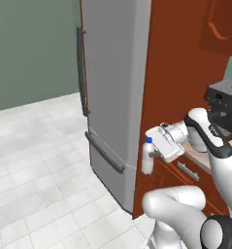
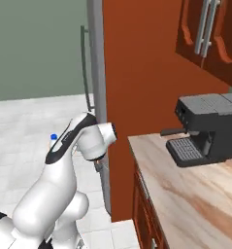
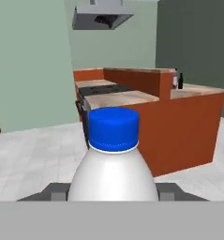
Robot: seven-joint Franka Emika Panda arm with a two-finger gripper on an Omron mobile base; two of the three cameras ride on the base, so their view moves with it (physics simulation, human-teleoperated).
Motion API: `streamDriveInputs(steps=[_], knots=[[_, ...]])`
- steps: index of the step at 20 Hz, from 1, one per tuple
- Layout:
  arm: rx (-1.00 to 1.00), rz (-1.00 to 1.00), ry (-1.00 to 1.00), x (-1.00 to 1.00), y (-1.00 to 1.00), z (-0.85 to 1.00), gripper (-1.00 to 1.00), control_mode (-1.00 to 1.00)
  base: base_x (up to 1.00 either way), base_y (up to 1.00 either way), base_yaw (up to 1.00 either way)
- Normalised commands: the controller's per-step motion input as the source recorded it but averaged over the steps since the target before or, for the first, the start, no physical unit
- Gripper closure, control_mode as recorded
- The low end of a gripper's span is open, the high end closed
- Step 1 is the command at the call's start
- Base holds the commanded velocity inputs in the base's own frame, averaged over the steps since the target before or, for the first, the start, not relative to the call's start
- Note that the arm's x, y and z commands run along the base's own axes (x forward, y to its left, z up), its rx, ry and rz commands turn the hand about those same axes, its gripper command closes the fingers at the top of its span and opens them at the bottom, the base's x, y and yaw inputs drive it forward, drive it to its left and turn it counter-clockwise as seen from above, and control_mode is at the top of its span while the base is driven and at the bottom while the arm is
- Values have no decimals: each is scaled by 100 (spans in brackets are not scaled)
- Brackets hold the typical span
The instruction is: Place the drinks on the dining counter in a tight cluster.
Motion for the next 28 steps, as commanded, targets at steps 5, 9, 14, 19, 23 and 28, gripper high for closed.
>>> streamDriveInputs(steps=[5,9,14,19,23,28], knots=[[0,0,0,0,0,0,100,100,0,18,95],[0,0,0,0,0,0,100,100,1,23,86],[0,0,0,0,0,0,100,100,40,21,50],[0,0,0,0,0,0,100,100,78,17,17],[0,0,0,0,0,0,100,100,85,18,7],[0,0,0,0,0,0,100,100,87,16,6]])
